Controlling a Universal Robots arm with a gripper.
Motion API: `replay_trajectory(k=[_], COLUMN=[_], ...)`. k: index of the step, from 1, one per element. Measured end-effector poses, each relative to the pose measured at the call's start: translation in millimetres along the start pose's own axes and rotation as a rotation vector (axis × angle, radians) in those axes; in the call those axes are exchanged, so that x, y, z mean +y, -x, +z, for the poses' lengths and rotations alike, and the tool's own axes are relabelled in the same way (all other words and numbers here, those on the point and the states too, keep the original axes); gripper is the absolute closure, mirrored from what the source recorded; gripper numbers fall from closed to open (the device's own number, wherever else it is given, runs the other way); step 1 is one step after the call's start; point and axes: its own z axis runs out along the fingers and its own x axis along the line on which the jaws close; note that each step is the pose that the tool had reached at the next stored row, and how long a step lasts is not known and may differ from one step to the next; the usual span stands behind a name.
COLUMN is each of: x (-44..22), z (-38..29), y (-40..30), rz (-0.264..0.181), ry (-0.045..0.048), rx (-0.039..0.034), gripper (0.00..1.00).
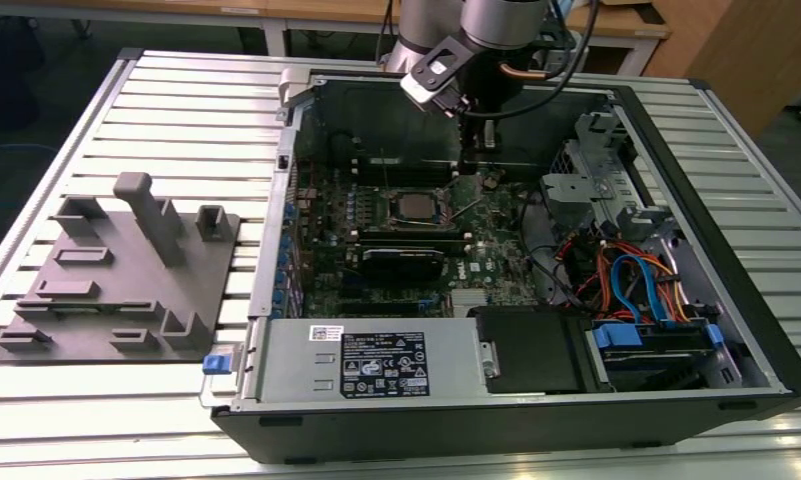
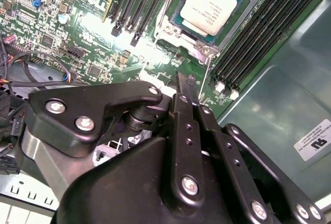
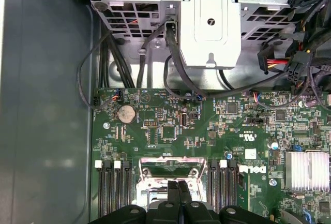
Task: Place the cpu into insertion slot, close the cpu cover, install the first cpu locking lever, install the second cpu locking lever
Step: 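Close the cpu cover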
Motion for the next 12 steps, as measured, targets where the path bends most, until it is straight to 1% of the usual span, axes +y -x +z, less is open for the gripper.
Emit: replay_trajectory(k=[3,6,8,11,12], x=[0.6,2.8,5.8,13.0,14.4], z=[0.1,0.1,0.4,1.1,1.5], y=[0.0,0.0,0.0,-0.1,-0.2], rz=[0.000,0.000,0.000,0.000,0.000], ry=[0.0001,0.0000,0.0000,-0.0001,-0.0001], rx=[0.0001,-0.0001,0.0000,0.0001,0.0001], gripper=[0.90,0.90,0.90,0.90,0.90])
